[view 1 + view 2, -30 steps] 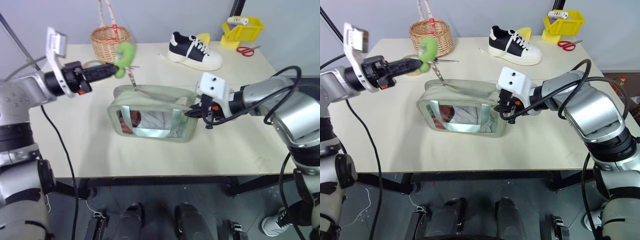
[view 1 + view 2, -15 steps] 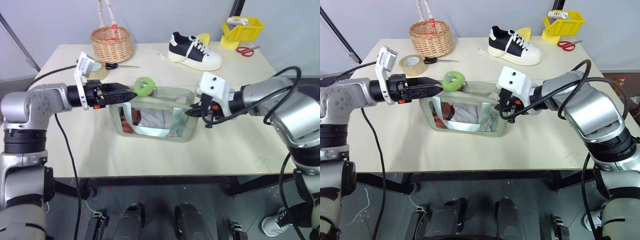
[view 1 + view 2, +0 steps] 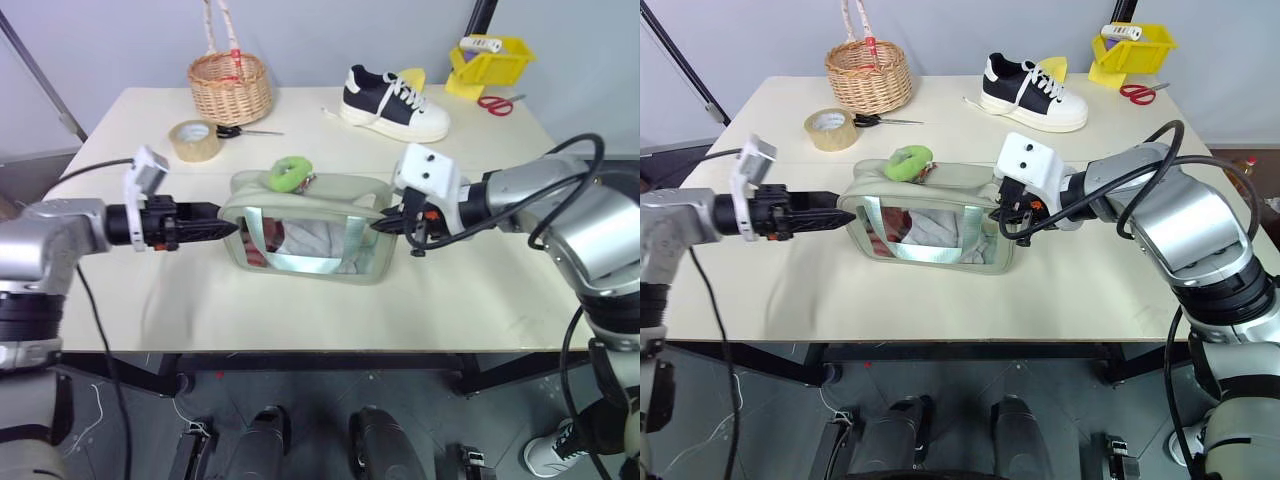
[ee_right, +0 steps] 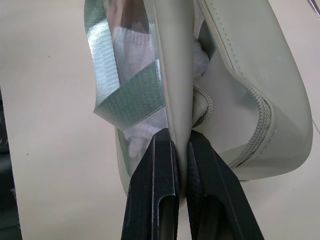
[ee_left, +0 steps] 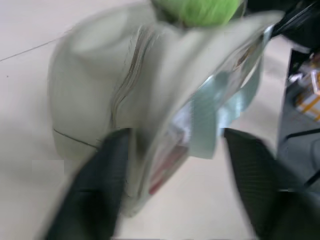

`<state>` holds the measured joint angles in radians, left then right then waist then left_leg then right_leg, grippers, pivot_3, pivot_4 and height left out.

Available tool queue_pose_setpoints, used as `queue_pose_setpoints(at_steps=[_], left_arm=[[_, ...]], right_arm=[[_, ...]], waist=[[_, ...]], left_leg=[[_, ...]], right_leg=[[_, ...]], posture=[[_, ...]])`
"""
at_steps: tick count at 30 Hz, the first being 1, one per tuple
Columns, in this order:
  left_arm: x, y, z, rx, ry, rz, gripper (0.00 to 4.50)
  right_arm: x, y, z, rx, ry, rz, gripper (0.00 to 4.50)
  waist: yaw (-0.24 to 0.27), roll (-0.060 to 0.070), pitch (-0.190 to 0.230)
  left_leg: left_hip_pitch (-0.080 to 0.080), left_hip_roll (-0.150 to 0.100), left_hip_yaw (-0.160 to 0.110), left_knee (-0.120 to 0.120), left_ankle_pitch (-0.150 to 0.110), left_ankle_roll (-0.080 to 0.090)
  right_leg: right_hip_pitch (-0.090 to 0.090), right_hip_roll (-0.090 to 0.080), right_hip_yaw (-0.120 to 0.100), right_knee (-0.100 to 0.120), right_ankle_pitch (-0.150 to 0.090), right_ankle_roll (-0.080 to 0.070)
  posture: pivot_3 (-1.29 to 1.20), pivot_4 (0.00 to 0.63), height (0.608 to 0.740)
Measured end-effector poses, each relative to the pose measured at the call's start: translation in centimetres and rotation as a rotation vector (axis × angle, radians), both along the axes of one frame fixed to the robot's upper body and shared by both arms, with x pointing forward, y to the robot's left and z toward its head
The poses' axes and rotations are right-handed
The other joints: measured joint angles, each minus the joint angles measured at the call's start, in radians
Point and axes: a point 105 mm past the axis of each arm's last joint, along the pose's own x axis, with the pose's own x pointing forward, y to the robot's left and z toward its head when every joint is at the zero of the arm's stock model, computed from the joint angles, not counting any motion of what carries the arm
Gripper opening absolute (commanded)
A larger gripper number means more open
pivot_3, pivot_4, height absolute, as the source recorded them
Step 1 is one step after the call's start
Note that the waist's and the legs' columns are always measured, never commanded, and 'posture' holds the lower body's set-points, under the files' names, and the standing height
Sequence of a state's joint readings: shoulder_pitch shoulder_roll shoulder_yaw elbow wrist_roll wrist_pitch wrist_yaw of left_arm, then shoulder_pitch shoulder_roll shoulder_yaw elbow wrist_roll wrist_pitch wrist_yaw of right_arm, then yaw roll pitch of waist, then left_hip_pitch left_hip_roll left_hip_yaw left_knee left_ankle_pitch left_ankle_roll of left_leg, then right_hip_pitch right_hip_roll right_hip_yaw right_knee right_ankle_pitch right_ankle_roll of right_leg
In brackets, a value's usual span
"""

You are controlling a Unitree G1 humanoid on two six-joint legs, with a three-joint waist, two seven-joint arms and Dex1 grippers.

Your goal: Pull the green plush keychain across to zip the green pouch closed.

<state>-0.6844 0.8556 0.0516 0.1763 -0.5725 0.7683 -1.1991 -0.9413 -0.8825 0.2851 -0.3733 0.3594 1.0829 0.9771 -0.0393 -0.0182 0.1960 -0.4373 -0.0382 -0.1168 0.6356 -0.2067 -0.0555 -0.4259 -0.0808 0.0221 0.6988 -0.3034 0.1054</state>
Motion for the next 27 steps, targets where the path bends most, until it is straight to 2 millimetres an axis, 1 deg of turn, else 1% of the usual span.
queue_pose_setpoints(at_steps=[2, 4, 7, 8, 9, 10, 11, 13, 14, 15, 16, 18, 21, 22, 24, 25, 27], left_arm=[[0.2, -0.3, -0.1, -0.002, -0.015, -0.002, 0.03], [0.4, -0.4, -0.1, -0.006, -0.018, -0.001, 0.03], [0.6, -0.5, 0.1, 0.001, -0.037, 0.003, 0.00], [0.6, -0.5, 0.1, 0.006, -0.043, 0.007, 0.00], [0.7, -0.5, 0.1, 0.009, -0.045, 0.009, 0.00], [0.7, -0.6, 0.0, 0.007, -0.046, 0.006, 0.00], [0.7, -0.8, 0.1, 0.006, -0.050, 0.004, 0.00], [0.7, -1.2, 0.1, 0.009, -0.064, -0.008, 0.00], [0.6, -1.3, 0.1, 0.013, -0.068, -0.012, 0.00], [0.5, -1.4, 0.1, 0.016, -0.072, -0.016, 0.00], [0.5, -1.6, 0.1, 0.017, -0.075, -0.020, 0.00], [0.3, -1.6, -0.1, 0.021, -0.075, -0.018, 0.00], [0.2, -1.8, -0.1, 0.025, -0.083, -0.024, 0.00], [0.1, -1.9, 0.0, 0.027, -0.087, -0.027, 0.00], [0.0, -1.9, -0.1, 0.023, -0.078, -0.023, 0.00], [0.0, -1.9, -0.1, 0.021, -0.076, -0.022, 0.00], [0.0, -1.9, -0.1, 0.023, -0.076, -0.019, 0.00]], right_arm=[[0.0, 0.0, 0.0, 0.001, 0.001, -0.001, 0.00], [0.0, -0.1, 0.1, 0.003, 0.000, -0.003, 0.00], [-0.4, -0.1, 0.5, 0.019, 0.009, 0.018, 1.16], [-0.9, 0.1, 0.8, 0.048, 0.032, 0.051, 1.67], [-1.8, 0.5, 1.7, 0.103, 0.059, 0.100, 2.32], [-2.2, 1.0, 2.6, 0.142, 0.063, 0.137, 2.70], [-2.8, 1.9, 4.1, 0.191, 0.045, 0.192, 3.29], [-2.9, 3.4, 6.4, 0.245, -0.017, 0.245, 4.24], [-2.6, 4.0, 7.2, 0.263, -0.047, 0.249, 4.44], [-1.8, 4.7, 7.6, 0.272, -0.077, 0.240, 4.44], [-1.0, 5.1, 7.5, 0.272, -0.090, 0.218, 4.44], [1.5, 6.6, 6.1, 0.242, -0.102, 0.168, 4.44], [4.2, 8.5, 4.5, 0.203, -0.109, 0.114, 4.44], [4.8, 9.0, 4.3, 0.184, -0.125, 0.105, 4.23], [5.7, 9.3, 4.0, 0.135, -0.163, 0.099, 3.60], [6.0, 9.2, 3.9, 0.119, -0.171, 0.102, 3.00], [6.1, 9.1, 3.6, 0.098, -0.171, 0.113, 2.20]], waist=[[-0.004, 0.000, 0.000], [-0.005, 0.000, 0.000], [-0.004, 0.000, 0.000], [-0.004, 0.000, 0.000], [-0.004, 0.000, 0.000], [-0.005, 0.000, 0.000], [-0.008, 0.000, 0.000], [-0.008, 0.000, 0.000], [-0.007, 0.000, 0.000], [-0.007, 0.000, 0.000], [-0.006, 0.000, 0.000], [-0.007, 0.000, 0.000], [-0.007, 0.000, 0.000], [-0.005, 0.000, 0.000], [-0.003, 0.000, 0.000], [-0.003, 0.000, 0.000], [-0.005, 0.000, 0.000]], left_leg=[[0.000, 0.000, 0.000, -0.001, 0.000, 0.000], [0.000, 0.000, 0.000, -0.001, 0.000, 0.000], [0.000, 0.000, 0.000, -0.001, 0.000, 0.000], [0.000, 0.000, 0.000, -0.001, 0.000, 0.000], [0.000, 0.000, 0.000, -0.001, 0.000, 0.000], [0.000, 0.000, 0.000, -0.001, 0.000, 0.000], [0.000, 0.000, 0.000, -0.001, 0.000, 0.000], [0.001, 0.001, 0.000, -0.001, 0.000, 0.000], [0.001, 0.001, 0.000, -0.001, 0.000, 0.000], [0.001, 0.000, 0.000, -0.001, 0.000, 0.000], [0.001, 0.000, 0.000, -0.001, 0.000, 0.000], [0.001, 0.000, 0.000, -0.001, 0.000, 0.000], [0.000, 0.000, 0.000, -0.002, 0.000, 0.000], [-0.001, 0.000, 0.000, -0.002, 0.000, 0.000], [-0.002, -0.001, -0.001, -0.001, 0.000, -0.001], [-0.002, -0.001, 0.000, -0.001, 0.000, -0.001], [-0.002, -0.001, 0.000, -0.001, 0.000, -0.001]], right_leg=[[-0.001, 0.000, 0.000, 0.000, 0.000, 0.000], [-0.001, 0.000, 0.000, 0.000, 0.000, 0.000], [-0.001, 0.000, 0.000, 0.000, 0.000, 0.000], [-0.001, 0.000, 0.000, 0.000, 0.000, 0.000], [-0.001, 0.000, 0.000, 0.000, 0.000, 0.000], [-0.001, 0.000, 0.000, 0.000, 0.000, 0.000], [-0.001, 0.000, 0.000, 0.001, 0.000, 0.000], [-0.001, 0.001, 0.000, 0.001, 0.000, 0.000], [-0.001, 0.002, 0.000, 0.001, 0.000, 0.000], [-0.001, 0.001, 0.000, 0.001, 0.000, 0.000], [-0.001, 0.001, 0.000, 0.001, 0.000, 0.000], [-0.001, 0.001, 0.000, 0.001, 0.000, 0.000], [-0.002, 0.001, 0.000, 0.001, 0.000, 0.000], [-0.002, 0.001, 0.000, 0.001, 0.000, 0.000], [-0.003, 0.000, 0.000, 0.001, 0.000, 0.000], [-0.003, 0.000, 0.000, 0.000, 0.000, 0.000], [-0.003, 0.000, 0.000, 0.000, 0.000, 0.000]], posture=[[0.00, 0.150, 0.695], [0.00, 0.150, 0.695], [0.00, 0.150, 0.695], [0.00, 0.150, 0.695], [0.00, 0.150, 0.695], [0.00, 0.150, 0.695], [0.00, 0.150, 0.695], [0.00, 0.150, 0.695], [0.00, 0.150, 0.695], [0.00, 0.150, 0.695], [0.00, 0.150, 0.695], [0.00, 0.150, 0.695], [0.00, 0.150, 0.695], [0.00, 0.150, 0.695], [0.00, 0.150, 0.695], [0.00, 0.150, 0.695], [0.00, 0.150, 0.695]])
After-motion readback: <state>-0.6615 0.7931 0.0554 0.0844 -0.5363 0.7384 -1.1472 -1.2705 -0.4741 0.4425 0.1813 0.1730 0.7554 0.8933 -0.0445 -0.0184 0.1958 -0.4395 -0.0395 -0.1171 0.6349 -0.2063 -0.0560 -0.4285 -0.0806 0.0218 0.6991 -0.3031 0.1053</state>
